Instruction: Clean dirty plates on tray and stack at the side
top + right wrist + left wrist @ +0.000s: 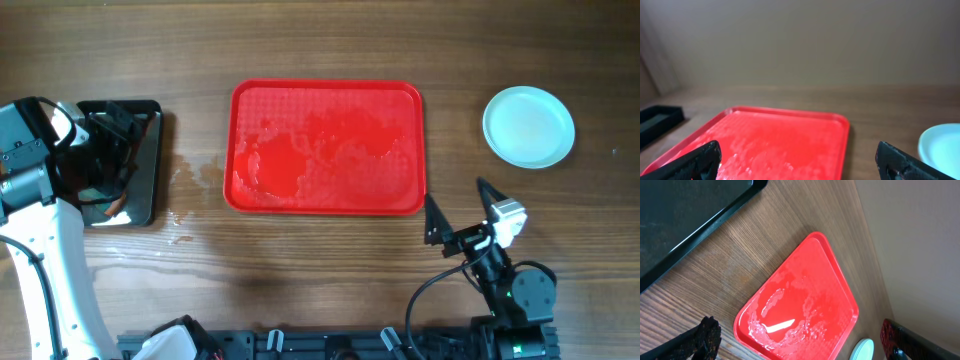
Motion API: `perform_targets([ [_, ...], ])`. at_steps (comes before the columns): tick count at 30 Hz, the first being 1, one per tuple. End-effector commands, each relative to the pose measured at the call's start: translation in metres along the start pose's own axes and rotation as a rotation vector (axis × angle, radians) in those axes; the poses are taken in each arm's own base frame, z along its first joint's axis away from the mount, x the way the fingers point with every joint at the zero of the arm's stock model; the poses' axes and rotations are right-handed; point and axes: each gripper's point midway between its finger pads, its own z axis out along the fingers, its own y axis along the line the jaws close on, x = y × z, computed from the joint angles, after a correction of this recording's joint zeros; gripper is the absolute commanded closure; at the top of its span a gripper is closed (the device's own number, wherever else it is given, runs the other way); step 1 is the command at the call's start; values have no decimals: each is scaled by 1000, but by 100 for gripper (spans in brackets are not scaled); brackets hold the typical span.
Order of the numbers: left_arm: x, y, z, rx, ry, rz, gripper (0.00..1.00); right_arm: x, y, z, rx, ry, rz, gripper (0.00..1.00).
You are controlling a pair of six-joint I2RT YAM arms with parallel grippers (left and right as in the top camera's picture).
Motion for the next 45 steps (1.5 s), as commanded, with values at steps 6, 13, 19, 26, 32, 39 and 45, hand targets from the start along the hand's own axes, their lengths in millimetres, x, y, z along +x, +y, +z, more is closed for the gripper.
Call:
perform_targets([
  [6,0,-6,-3,20,-2,14,0,-13,-29,-4,137,-61,-166,0],
  [13,0,-6,-3,19,-3,14,0,3,-34,-5,160,12,-253,0],
  [19,0,-6,-3,19,-3,14,0,2,-43,-6,212,15,-247,0],
  [26,0,-6,-3,19,-3,14,0,2,-47,-7,235,17,-246,0],
  [32,0,-6,-3,20,-2,14,0,3,-47,-7,235,18,-246,0],
  [39,0,-6,-3,20,-2,14,0,3,-47,-7,235,18,-246,0],
  [45,0,-6,-3,19,-3,14,0,3,-47,-7,235,19,-252,0],
])
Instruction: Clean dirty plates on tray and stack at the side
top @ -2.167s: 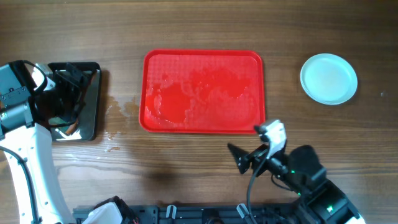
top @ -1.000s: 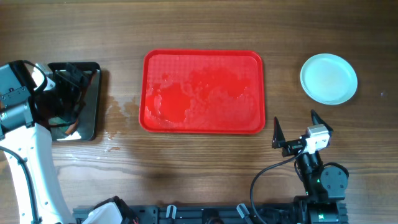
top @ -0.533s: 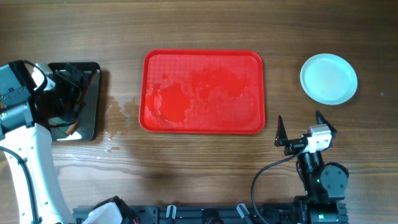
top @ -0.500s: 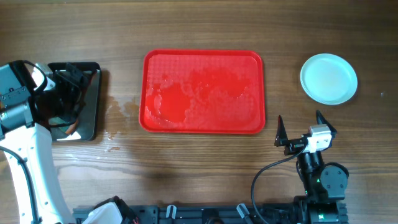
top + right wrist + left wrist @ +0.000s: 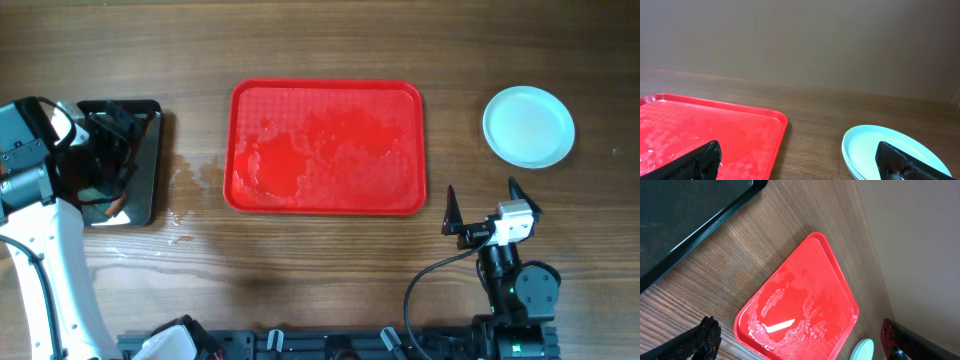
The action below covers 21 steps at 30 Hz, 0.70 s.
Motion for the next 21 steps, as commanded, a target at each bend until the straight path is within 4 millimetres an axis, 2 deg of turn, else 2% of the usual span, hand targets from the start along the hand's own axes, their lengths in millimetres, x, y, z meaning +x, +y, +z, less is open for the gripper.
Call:
perform_targets([
  [1,0,-6,-3,20,-3,14,0,-2,-5,-1,25,-10,-17,0],
  [5,-3,-2,-2,-5,-18,18,0,-2,-5,-1,25,-10,-17,0],
  [8,-22,21,-9,-146,-139,22,0,-2,-5,-1,25,-10,-17,0],
  [9,-21,28,-13,-182,-151,17,0,-2,-5,-1,25,-10,-17,0],
  [12,8,51,-23,-280,-97,-16,0,-2,-5,-1,25,-10,-17,0],
  [15,29,58,-18,-263,-92,21,0,-2,-5,-1,25,-10,-17,0],
  [21,82,58,19,-67,-157,402,0,-2,-5,-1,25,-10,-17,0],
])
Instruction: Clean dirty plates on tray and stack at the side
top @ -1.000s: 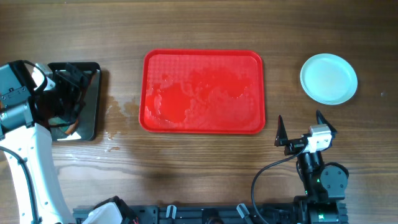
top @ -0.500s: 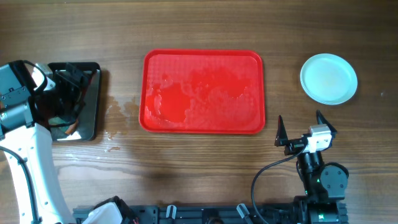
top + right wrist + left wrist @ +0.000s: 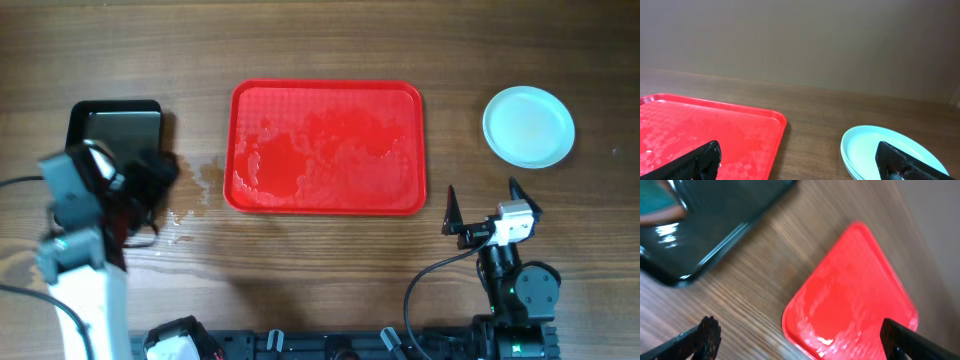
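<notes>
The red tray [image 3: 325,148] lies in the middle of the table, wet and with no plate on it; its surface glistens in the left wrist view [image 3: 855,295]. A stack of pale blue plates [image 3: 529,126] sits at the far right, also seen low in the right wrist view [image 3: 880,150]. My left gripper [image 3: 150,185] hangs open between the black basin and the tray's left edge, holding nothing. My right gripper [image 3: 482,203] stands open near the front right, facing the gap between tray and plates, also holding nothing.
A black basin [image 3: 113,128] with dark liquid stands at the far left, and its near corner shows in the left wrist view [image 3: 705,225]. Water puddles [image 3: 195,180] lie on the wood between basin and tray.
My left arm has come off the black basin towards the front; its gripper now hangs by the basin's right front corner. The right arm, tray and plates are unchanged.
At first my left gripper was over the black basin and my open right gripper pointed at the tray's near right corner. Then the right gripper had shifted right, facing between tray and plates. Now the left gripper has left the basin.
</notes>
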Motion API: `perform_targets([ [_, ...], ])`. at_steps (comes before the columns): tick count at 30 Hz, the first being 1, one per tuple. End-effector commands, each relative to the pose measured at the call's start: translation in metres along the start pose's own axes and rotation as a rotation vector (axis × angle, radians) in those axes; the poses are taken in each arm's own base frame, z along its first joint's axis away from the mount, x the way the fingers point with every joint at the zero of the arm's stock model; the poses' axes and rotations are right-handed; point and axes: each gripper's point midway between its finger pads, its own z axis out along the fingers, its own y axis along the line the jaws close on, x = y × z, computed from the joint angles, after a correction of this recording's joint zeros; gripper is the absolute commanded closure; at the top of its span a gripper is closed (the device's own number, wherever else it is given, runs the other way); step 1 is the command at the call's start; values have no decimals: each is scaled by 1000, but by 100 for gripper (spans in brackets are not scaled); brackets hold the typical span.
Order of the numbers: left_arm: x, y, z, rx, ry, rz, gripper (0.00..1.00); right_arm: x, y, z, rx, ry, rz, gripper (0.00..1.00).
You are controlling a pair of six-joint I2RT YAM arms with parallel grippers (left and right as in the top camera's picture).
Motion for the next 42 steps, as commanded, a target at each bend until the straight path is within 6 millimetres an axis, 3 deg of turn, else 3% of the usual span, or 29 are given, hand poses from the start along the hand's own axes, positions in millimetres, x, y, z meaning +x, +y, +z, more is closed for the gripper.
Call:
perform_targets([
  [1,40,-1,12,102,-49,216,0,-2,-4,-1,21,-8,-13,0],
  [6,73,-1,28,284,-189,303,0,-1,-4,-1,21,-7,-13,0],
  [11,79,1,33,386,-307,314,0,-1,-4,-1,21,-7,-13,0],
  [25,62,-21,-11,534,-599,474,0,-1,-4,-1,21,-7,-13,0],
  [32,57,-19,-9,477,-678,605,0,-1,-4,-1,21,-7,-13,0],
  [37,44,-14,-14,423,-742,572,0,-1,-4,-1,21,-7,-13,0],
  [42,39,2,-6,324,-743,561,0,-1,-4,-1,21,-7,-13,0],
])
